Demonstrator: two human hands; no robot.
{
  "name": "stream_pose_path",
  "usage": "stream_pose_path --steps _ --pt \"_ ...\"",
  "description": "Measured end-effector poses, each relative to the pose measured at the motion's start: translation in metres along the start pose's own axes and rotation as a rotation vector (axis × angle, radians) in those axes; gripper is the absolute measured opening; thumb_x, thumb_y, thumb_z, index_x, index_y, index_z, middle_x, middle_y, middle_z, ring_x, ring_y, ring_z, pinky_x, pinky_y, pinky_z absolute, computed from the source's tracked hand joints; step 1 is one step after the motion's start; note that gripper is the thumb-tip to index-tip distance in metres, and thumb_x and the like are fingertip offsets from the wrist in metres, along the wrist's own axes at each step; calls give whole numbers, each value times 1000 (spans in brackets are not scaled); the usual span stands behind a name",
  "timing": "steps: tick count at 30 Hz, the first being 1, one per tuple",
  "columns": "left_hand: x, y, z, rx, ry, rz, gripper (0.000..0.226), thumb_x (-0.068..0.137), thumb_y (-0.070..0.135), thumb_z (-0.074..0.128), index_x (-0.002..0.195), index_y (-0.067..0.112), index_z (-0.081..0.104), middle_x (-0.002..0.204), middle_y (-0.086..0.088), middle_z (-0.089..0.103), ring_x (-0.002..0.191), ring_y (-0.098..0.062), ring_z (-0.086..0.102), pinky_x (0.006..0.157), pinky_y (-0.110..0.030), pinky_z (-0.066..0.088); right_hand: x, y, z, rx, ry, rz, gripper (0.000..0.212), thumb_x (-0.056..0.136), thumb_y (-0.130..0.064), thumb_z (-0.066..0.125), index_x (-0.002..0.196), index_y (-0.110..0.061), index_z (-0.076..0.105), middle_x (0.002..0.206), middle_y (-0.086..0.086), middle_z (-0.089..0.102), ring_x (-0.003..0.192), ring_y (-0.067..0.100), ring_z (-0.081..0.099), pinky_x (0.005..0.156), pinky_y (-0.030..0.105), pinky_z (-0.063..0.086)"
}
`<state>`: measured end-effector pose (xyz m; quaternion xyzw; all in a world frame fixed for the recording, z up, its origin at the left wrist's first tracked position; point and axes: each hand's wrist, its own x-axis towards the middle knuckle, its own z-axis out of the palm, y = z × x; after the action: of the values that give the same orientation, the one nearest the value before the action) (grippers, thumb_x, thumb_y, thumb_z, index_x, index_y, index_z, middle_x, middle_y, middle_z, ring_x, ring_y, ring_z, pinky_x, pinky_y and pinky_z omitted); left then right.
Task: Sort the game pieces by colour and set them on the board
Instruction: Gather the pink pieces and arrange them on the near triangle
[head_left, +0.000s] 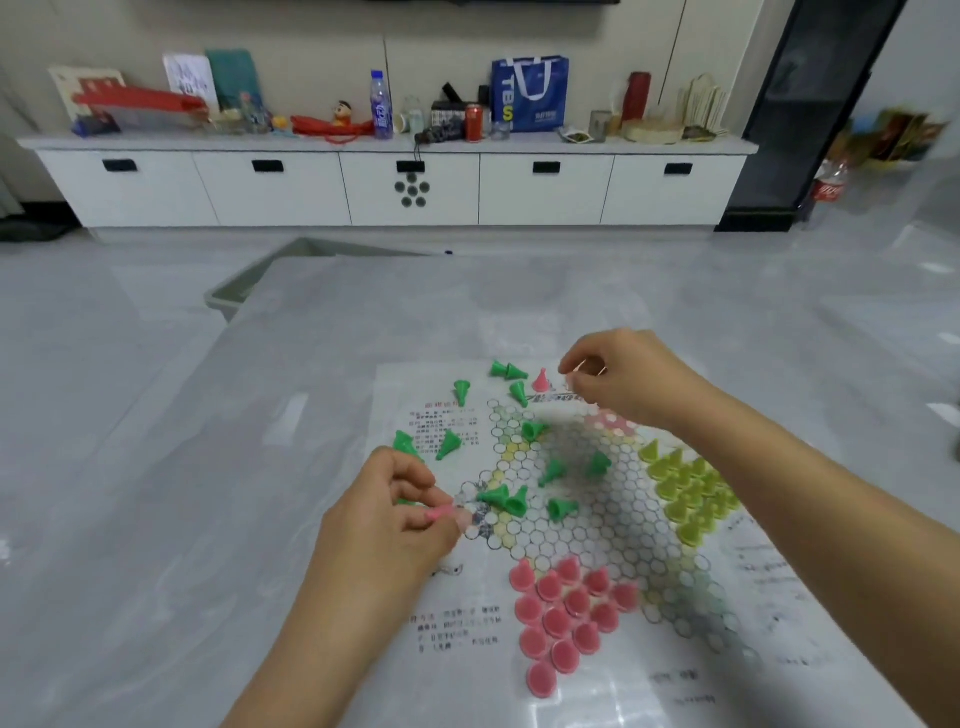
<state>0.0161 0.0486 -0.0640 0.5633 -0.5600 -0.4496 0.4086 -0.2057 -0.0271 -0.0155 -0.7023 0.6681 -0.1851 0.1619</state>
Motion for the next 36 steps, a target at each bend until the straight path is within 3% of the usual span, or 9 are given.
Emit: stream_pose_path --steps 3,5,13,17,20,25,29,33,36 --pt "2 1 -1 63 49 27 27 67 13 78 74 21 53 68 1 65 53 -1 57 49 -9 42 41 2 13 -109 9 38 22 89 -16 54 108 -10 62 110 9 63 87 20 58 77 28 46" --pt "3 3 -3 86 74 36 24 66 17 78 66 21 55 62 0 67 49 -2 54 47 -10 42 57 2 23 -138 -6 64 22 89 -21 55 105 -8 63 109 11 65 93 24 60 81 31 47" --pt "4 7 -6 61 28 74 13 68 24 76 61 29 67 48 13 59 42 3 45 44 -4 33 72 6 43 -204 -11 137 17 87 -15 57 93 -4 69 97 12 69 87 24 61 75 31 49" --pt "1 12 -6 93 -18 182 21 70 24 74 58 40 69 68 12 66 53 3 49 54 -5 38 67 6 41 -215 27 95 13 86 -9 56 85 -6 69 91 7 71 74 16 56 65 27 44" --pt "2 12 -8 148 8 226 21 72 21 73 62 39 68 73 11 61 59 4 49 59 -4 37 51 -1 25 -48 108 60 13 86 -7 56 83 -6 68 79 1 70 59 8 56 56 23 47" --pt "3 11 -4 153 -14 222 24 73 17 73 63 38 66 74 8 63 64 1 54 59 -5 39 -19 -21 2 327 190 18 7 81 -20 65 75 -22 66 65 -3 68 55 8 61 48 18 51" --pt "2 7 7 193 -63 212 21 75 16 72 66 34 66 70 11 66 67 2 59 60 -4 41 -71 -21 2 504 73 48 4 76 -28 66 77 -27 69 69 -6 71 62 8 65 60 21 55" --pt "-1 3 20 286 -131 218 6 79 17 67 79 22 71 71 13 66 67 12 54 59 -1 37 -89 -9 15 608 -92 75 21 88 -9 54 83 -21 71 73 -5 72 68 8 67 64 17 55" --pt "-1 0 26 369 -166 262 13 83 15 61 82 21 72 78 8 70 69 2 58 62 -4 39 -87 -4 20 529 -175 33 19 87 -9 56 83 -21 71 74 -7 72 68 6 67 64 16 53"
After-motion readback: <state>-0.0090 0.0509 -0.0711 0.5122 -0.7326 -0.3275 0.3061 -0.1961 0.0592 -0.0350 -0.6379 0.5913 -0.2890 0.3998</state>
